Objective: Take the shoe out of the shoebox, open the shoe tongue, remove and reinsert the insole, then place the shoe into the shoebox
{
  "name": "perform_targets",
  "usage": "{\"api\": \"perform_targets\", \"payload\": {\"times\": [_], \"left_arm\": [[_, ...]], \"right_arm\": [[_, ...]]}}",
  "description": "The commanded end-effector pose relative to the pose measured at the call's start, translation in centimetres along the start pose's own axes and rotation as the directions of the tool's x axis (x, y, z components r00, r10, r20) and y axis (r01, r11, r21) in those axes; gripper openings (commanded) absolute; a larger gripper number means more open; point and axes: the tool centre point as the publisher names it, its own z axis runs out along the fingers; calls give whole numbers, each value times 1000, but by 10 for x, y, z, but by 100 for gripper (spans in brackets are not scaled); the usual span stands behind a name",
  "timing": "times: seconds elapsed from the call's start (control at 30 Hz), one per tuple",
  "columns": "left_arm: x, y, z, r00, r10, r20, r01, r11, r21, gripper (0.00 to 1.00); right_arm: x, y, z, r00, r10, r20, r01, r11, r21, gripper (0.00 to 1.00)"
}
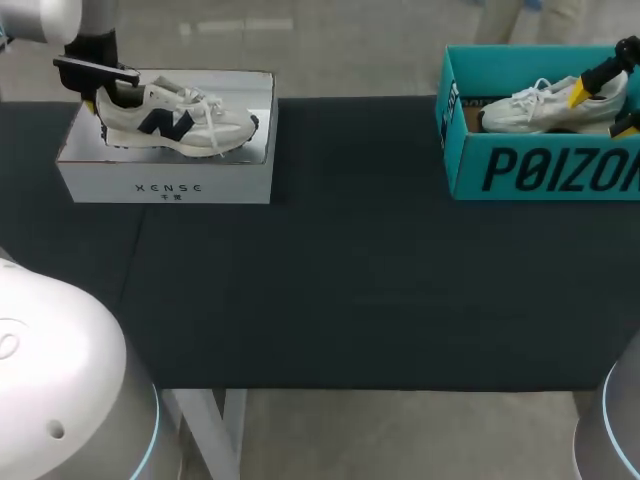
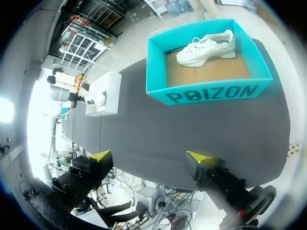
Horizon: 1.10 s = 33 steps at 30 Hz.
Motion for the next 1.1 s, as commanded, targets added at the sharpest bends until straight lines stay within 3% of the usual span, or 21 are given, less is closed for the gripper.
{"api": "perform_targets", "payload": {"times": [0.03, 0.67, 0.97, 1.03, 1.07, 1.1], "left_arm": [[2, 5, 9, 1000, -8, -9, 8, 1000, -1, 0], [0, -17, 46, 999, -31, -27, 33, 998, 56, 0], [2, -25, 51, 999, -39, -8, 39, 996, 74, 0], [2, -28, 54, 999, -35, -11, 36, 996, 88, 10], [1, -29, 54, 999, -36, -13, 36, 996, 85, 0], [1, -30, 55, 999, -35, -15, 36, 995, 91, 0]], "right_arm": [[0, 1, 0, 1000, 0, 1, 0, 1000, 2, 100], [0, 1, 0, 1000, 0, 1, 0, 1000, 2, 100], [0, 1, 0, 1000, 0, 1, 0, 1000, 2, 100], [0, 1, 0, 1000, 0, 1, 0, 1000, 2, 100], [0, 1, 0, 1000, 0, 1, 0, 1000, 2, 100], [0, 1, 0, 1000, 0, 1, 0, 1000, 2, 100]]}}
